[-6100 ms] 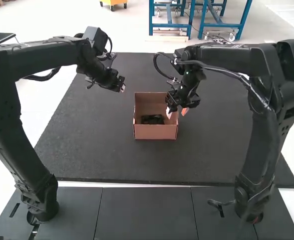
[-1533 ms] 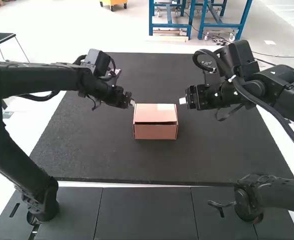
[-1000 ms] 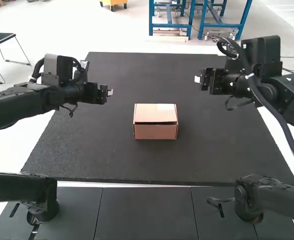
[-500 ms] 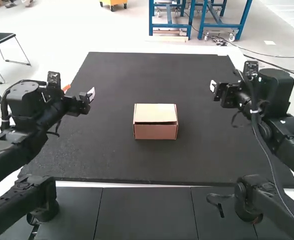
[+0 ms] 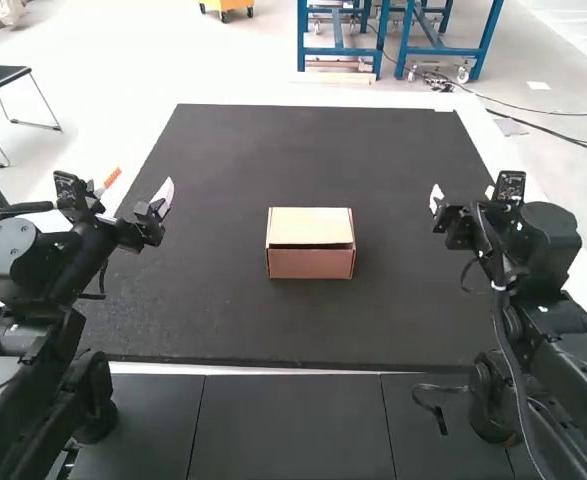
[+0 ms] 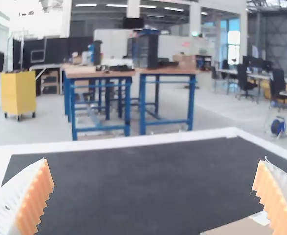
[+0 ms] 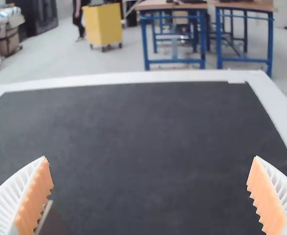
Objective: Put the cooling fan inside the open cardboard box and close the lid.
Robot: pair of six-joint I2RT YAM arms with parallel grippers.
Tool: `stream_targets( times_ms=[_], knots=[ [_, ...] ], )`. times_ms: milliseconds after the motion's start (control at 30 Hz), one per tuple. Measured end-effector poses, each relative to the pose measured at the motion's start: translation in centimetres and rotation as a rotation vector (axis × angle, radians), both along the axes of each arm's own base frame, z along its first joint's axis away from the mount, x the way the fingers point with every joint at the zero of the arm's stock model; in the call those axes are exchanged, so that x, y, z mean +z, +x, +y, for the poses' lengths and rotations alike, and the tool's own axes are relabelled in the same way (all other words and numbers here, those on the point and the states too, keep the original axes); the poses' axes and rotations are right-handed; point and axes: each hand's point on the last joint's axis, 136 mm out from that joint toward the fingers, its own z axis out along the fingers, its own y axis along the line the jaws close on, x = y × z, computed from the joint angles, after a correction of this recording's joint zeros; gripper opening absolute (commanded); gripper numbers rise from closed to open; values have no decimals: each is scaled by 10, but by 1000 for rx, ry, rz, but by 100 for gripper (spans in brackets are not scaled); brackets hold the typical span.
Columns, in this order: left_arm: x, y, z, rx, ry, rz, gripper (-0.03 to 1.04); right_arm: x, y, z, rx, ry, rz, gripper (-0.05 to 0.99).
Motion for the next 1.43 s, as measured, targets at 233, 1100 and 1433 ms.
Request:
stream_targets(
  times_ms=[233,1100,1433],
  knots=[
    [-26,-11,-3,-21,-1,-8,96,-20,-12,-2,-5,-3,-56,91],
    [-90,-2,4,48,247,179,96,-62,-23,-11,-38,-60,78,91],
    [-90,-2,4,49,254,177,96,-62,-23,-11,-38,-71,77,91]
  ],
)
